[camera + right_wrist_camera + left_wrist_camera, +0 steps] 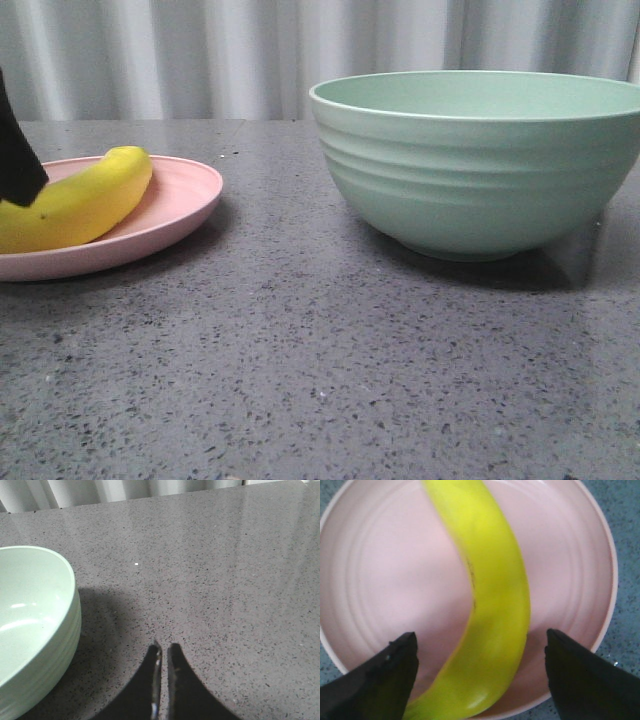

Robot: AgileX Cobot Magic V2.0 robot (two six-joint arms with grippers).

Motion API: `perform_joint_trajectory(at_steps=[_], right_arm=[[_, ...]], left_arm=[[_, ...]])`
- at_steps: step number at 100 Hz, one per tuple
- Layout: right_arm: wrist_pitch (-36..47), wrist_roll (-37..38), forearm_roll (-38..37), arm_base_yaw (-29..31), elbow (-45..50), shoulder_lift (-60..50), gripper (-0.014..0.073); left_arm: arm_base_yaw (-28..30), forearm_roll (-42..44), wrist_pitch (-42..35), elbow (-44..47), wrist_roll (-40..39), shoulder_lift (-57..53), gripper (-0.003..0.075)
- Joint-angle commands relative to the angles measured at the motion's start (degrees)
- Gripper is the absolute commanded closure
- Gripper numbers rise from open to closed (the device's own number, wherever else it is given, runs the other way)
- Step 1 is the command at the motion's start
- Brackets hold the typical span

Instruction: Transfer banana from pink plate to green bowl

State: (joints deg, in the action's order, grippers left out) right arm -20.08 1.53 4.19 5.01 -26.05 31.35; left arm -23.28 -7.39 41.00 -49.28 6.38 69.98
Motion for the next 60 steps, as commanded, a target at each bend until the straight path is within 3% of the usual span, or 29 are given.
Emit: perform_joint_trajectory(at_steps=[1, 52, 60], right_arm=[[4.45, -0.44, 0.40, 0.33, -2.02, 0.54, 0.0665], [4.34, -0.44, 0.40, 0.33, -2.02, 0.54, 0.0665], [4.34, -0.44, 0.40, 0.33, -2.02, 0.54, 0.0665]], left_arm=[[-0.46, -0.12, -0.95, -2.76, 0.56, 0.95, 0.0227], [-0.46, -0.12, 0.32, -4.02, 3.35, 6.59, 0.0229], [-0.46, -0.12, 0.22, -4.02, 3.35, 6.59, 0.0269]])
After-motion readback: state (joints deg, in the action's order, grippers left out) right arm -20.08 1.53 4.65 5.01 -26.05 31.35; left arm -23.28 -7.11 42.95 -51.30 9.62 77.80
